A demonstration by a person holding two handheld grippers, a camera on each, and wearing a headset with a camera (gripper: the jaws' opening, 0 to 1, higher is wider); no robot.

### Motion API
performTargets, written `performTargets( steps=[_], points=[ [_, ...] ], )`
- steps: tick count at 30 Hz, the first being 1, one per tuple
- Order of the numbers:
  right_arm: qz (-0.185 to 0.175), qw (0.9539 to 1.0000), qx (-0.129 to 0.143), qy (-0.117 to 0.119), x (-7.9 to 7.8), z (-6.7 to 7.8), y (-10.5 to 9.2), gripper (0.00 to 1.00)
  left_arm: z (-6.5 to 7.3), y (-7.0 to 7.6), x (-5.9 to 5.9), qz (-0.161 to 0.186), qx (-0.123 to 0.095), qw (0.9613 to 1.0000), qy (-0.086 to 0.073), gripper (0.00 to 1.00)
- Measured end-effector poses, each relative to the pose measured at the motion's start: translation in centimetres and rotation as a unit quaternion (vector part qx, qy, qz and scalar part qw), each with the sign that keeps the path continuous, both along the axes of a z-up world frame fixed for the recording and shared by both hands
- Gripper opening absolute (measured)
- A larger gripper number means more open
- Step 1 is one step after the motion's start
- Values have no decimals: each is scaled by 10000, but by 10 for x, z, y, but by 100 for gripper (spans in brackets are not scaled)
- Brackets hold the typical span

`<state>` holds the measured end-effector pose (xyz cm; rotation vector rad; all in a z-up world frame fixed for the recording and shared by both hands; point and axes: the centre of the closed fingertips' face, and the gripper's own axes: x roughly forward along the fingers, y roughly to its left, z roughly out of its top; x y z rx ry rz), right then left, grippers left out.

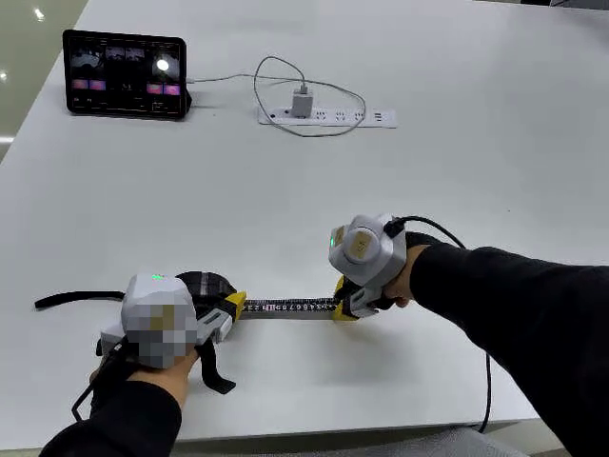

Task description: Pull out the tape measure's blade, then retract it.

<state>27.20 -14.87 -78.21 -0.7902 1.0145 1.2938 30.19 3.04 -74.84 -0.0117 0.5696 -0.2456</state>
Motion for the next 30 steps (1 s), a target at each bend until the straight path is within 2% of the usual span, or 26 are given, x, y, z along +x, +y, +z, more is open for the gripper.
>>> performTargets(
  steps=[7, 14, 22, 25, 30],
  points=[
    [43, 10000, 56, -23, 1, 0, 1, 10, 0, -1, 0, 14, -7, 10000, -6, 60],
    [-134, 9998, 141, 21, 1, -1, 5, 10, 1, -1, 0, 22, -13, 10000, -12, 61],
    [-56, 9999, 144, 50, 1, -2, 9, 10, 1, -1, 1, 23, -14, 10000, -14, 60],
    [116, 9999, 106, -30, 0, -2, 10, 10, 1, 0, 1, 22, -24, 10000, -5, 60],
    [98, 9999, 92, -46, 1, -1, 11, 10, 1, 0, 0, 22, -21, 10000, -2, 60]
  ],
)
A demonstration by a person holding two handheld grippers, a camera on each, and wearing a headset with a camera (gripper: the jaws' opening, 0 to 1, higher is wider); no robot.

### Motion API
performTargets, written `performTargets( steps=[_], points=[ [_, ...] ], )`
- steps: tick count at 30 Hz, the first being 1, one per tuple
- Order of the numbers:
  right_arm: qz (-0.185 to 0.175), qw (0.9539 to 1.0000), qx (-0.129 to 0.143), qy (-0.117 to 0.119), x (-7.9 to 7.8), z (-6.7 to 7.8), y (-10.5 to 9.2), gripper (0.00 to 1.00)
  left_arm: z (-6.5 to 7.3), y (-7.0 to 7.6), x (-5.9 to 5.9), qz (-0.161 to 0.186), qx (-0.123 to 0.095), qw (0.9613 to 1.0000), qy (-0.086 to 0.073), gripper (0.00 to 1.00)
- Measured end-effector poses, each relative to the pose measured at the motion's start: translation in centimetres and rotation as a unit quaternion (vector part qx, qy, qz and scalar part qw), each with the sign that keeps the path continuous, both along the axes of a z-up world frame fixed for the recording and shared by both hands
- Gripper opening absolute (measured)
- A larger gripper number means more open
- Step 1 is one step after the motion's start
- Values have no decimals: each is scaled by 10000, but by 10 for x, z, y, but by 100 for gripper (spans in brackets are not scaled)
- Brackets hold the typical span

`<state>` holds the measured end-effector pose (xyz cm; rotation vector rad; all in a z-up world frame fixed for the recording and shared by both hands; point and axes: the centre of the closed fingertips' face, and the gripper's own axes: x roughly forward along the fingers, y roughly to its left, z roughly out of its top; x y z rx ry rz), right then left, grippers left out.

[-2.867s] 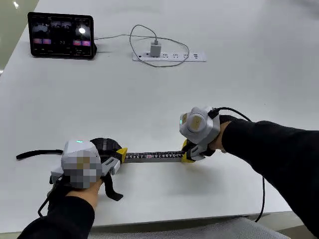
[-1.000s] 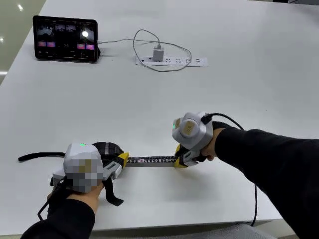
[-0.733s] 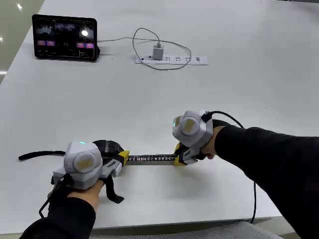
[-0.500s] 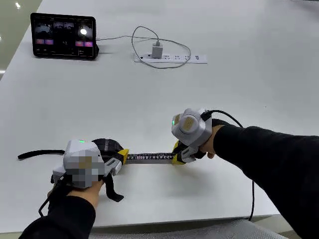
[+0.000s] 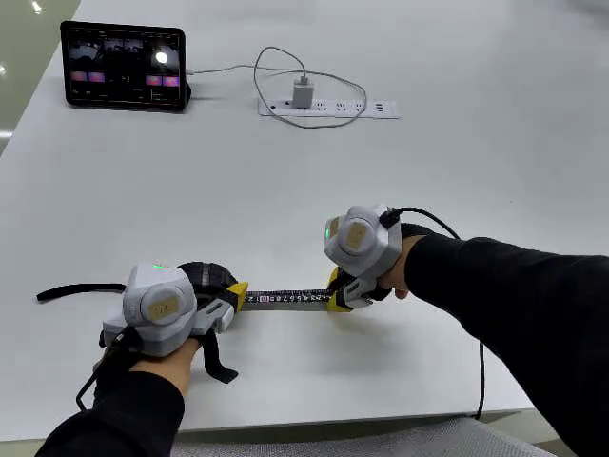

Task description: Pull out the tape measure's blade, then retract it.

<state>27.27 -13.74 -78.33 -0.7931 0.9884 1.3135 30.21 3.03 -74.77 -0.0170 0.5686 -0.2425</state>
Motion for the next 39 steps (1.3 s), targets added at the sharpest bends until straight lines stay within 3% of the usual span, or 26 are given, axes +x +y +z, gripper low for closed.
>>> performTargets(
  steps=[39],
  points=[
    [39, 10000, 82, 28, 1, 0, 11, 10, -1, -1, 1, -38, -10, 10000, 15, 60]
  ],
)
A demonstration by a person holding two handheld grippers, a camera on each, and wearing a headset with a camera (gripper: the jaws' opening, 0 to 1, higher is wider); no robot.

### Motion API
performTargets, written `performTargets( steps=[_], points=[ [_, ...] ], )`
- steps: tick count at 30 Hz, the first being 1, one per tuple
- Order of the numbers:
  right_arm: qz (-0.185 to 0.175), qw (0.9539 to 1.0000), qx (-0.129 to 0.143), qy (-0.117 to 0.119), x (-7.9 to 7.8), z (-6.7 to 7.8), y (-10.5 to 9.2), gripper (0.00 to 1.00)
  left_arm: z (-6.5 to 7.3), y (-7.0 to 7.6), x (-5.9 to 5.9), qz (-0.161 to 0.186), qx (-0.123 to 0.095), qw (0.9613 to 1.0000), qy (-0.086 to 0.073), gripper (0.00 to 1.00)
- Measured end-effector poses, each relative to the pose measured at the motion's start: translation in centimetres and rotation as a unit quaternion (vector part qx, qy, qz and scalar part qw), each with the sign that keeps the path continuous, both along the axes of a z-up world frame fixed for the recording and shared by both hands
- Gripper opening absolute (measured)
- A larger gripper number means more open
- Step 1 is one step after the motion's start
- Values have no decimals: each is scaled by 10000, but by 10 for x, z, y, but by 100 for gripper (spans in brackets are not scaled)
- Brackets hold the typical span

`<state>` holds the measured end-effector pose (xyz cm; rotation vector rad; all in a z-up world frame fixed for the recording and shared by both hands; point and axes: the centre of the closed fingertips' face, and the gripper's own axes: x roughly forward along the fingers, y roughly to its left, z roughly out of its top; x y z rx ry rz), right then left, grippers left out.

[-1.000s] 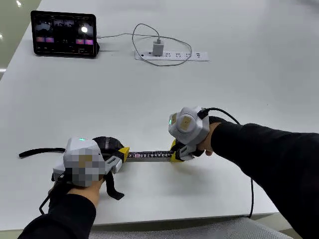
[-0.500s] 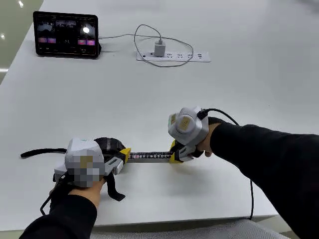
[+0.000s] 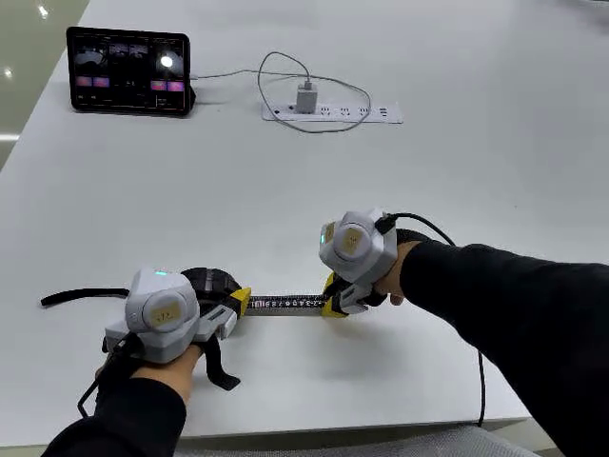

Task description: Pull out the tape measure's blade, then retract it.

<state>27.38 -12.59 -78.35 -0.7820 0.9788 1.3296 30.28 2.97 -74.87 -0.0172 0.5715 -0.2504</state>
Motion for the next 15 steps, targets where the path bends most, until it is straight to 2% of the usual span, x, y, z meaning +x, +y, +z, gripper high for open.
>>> performTargets(
  steps=[15],
  points=[
    [-34, 10000, 36, 9, 0, 0, 7, 10, 1, 0, 0, -1, 2, 10000, -1, 60]
  ],
)
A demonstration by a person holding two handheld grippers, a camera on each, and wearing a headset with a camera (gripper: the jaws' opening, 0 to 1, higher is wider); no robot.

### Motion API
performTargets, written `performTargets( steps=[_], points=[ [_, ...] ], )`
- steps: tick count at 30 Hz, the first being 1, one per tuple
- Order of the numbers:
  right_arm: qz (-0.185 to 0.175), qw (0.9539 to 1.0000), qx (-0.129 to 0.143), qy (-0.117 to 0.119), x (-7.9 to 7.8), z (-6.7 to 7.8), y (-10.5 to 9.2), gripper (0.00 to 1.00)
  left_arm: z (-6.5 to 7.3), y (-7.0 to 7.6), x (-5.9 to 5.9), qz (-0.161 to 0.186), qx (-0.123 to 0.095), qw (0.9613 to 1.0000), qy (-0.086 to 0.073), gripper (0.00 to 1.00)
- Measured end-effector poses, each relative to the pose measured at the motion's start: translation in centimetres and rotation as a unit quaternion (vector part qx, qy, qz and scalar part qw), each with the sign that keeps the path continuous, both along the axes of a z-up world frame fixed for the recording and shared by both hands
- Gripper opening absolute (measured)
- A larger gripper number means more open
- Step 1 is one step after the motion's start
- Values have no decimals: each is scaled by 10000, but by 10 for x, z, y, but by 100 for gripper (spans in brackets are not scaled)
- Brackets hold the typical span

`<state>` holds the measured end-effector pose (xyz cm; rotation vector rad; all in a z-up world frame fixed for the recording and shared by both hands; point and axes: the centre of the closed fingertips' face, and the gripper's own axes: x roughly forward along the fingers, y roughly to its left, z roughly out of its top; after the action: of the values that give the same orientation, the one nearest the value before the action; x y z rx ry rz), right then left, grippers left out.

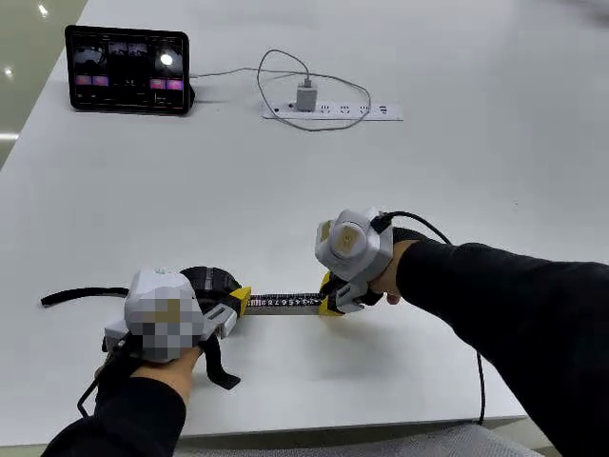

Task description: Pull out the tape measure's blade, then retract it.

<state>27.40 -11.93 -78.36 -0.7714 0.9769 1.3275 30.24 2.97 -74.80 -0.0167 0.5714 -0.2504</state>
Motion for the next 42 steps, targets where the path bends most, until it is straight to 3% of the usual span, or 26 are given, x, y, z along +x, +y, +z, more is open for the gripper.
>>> performTargets(
  steps=[15, 24, 42],
  points=[
    [-13, 10000, 43, -12, -1, 0, 6, 10, 0, 0, -1, 13, 8, 10000, 4, 60],
    [59, 9999, 75, -35, -2, 2, 21, 10, 0, -1, 0, 16, 4, 10000, 4, 61],
    [17, 10000, 91, 34, -1, 1, 25, 10, 0, 0, 0, 17, 0, 10000, 3, 60]
  ],
)
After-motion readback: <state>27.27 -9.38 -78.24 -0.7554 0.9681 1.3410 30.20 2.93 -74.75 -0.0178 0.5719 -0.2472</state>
